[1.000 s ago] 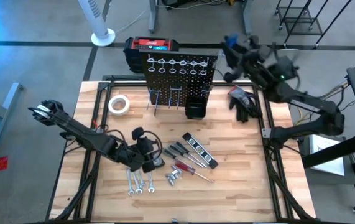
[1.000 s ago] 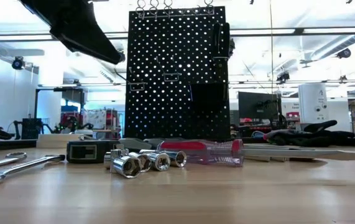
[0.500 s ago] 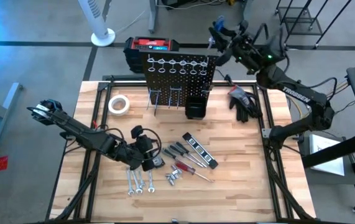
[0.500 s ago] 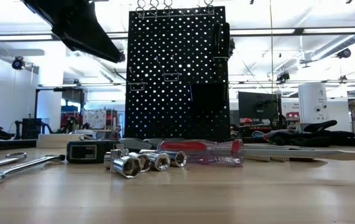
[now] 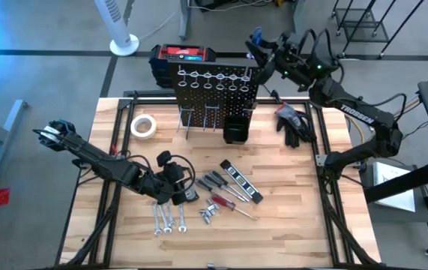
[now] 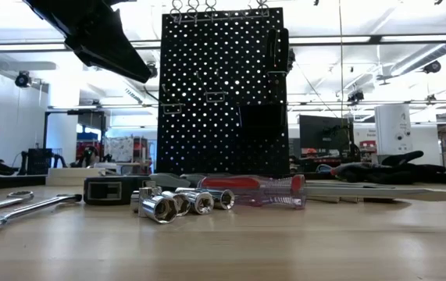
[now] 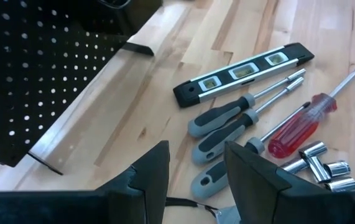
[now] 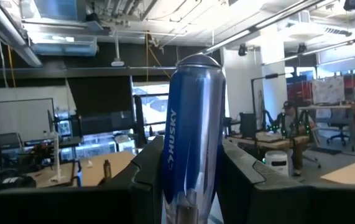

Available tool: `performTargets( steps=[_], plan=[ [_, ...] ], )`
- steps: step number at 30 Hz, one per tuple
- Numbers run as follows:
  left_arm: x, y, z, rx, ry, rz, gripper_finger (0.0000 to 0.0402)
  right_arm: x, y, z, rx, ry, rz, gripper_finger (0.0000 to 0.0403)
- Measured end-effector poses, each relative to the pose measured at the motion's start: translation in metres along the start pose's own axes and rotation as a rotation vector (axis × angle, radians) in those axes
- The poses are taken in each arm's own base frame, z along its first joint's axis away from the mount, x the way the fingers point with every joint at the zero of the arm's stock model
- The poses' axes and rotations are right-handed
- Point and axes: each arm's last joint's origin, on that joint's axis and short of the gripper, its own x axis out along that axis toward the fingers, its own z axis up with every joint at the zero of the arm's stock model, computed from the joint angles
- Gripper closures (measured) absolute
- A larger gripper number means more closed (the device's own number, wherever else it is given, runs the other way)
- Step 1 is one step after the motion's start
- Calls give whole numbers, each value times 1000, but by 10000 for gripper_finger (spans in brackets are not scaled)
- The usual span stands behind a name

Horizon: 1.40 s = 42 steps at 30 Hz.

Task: Hang tools onto peg board
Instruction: Hang the blue screwdriver on the peg board

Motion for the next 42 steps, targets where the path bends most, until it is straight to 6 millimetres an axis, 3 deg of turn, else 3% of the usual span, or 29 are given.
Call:
performTargets(
  steps=[15,22,33,42],
  plan=[
    [0,1,1,-4,-16,26,259,-2,-2,1,25,18,7,314],
    [1,2,1,-1,-15,31,259,-3,-2,16,23,-39,26,314],
    [1,2,1,-2,-15,33,259,0,-2,2,83,46,54,314],
    [1,2,1,-9,-16,33,259,0,-1,6,73,5,60,314]
  ],
)
